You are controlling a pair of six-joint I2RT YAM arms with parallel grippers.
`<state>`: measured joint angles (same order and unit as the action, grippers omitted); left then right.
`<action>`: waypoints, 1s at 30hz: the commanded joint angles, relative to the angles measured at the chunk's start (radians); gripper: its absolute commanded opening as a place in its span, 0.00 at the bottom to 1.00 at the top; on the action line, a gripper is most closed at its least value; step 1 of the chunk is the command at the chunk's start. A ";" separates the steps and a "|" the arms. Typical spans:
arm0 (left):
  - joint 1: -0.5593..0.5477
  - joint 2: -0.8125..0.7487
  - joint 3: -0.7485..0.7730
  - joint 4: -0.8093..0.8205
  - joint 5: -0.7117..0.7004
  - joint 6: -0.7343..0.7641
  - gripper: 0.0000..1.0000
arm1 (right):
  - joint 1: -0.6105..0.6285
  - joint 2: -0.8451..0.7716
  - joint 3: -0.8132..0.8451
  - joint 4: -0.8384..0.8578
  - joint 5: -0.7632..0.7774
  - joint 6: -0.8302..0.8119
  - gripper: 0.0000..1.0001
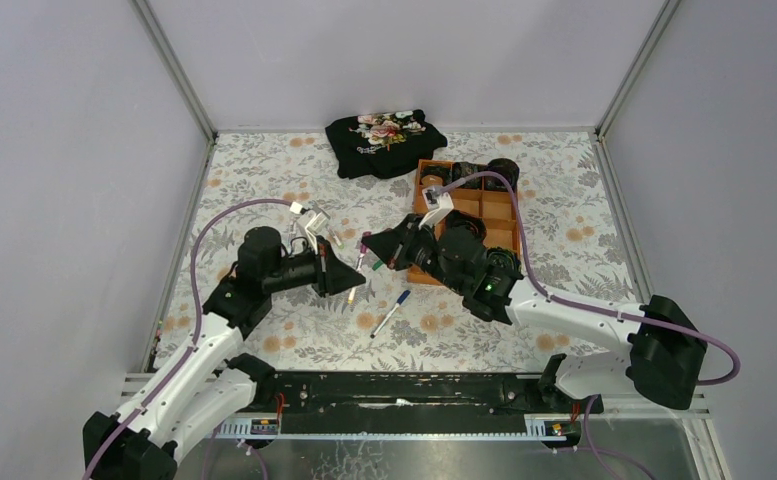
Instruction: Insert the pens into the pen caps
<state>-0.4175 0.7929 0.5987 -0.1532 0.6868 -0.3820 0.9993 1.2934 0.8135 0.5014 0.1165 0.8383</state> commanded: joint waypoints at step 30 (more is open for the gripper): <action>0.042 -0.030 -0.012 0.208 0.079 -0.010 0.00 | -0.156 0.058 0.362 -0.315 -0.344 -0.225 0.64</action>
<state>-0.3786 0.7692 0.5903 -0.0132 0.7319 -0.3851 0.8497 1.3258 1.1084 0.2119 -0.2276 0.6529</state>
